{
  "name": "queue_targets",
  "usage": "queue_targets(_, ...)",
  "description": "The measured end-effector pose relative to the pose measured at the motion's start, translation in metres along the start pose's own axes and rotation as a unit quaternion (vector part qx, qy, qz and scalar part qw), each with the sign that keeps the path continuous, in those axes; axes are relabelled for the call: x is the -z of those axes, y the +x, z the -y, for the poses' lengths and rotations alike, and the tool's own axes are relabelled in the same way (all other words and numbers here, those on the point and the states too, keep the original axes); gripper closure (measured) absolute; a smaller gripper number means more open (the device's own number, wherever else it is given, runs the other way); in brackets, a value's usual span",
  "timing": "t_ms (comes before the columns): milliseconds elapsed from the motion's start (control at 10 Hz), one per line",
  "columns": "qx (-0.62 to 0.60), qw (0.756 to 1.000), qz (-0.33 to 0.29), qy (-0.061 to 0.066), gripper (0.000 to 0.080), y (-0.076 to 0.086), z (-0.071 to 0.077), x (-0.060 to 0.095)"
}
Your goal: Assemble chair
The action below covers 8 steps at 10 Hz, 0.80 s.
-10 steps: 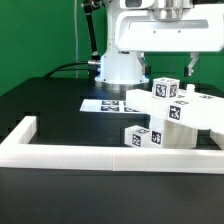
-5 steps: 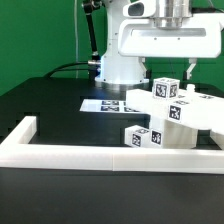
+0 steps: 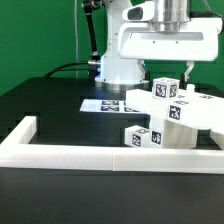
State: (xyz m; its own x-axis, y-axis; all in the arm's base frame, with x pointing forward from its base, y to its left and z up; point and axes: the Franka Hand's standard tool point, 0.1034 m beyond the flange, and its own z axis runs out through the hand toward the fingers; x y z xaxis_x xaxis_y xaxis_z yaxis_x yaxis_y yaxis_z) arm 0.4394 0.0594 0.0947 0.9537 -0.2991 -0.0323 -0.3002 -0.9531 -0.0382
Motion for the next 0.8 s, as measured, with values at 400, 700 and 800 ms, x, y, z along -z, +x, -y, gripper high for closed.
queue_targets(400, 0.003, 1.0, 0.001, -0.003, 0.015, -0.01, -0.003, -0.01)
queue_targets(700, 0.007, 1.0, 0.012, -0.008, 0.015, -0.027, -0.007, -0.017)
queue_targets(800, 0.009, 1.0, 0.013, -0.01, 0.015, -0.027, -0.006, -0.019)
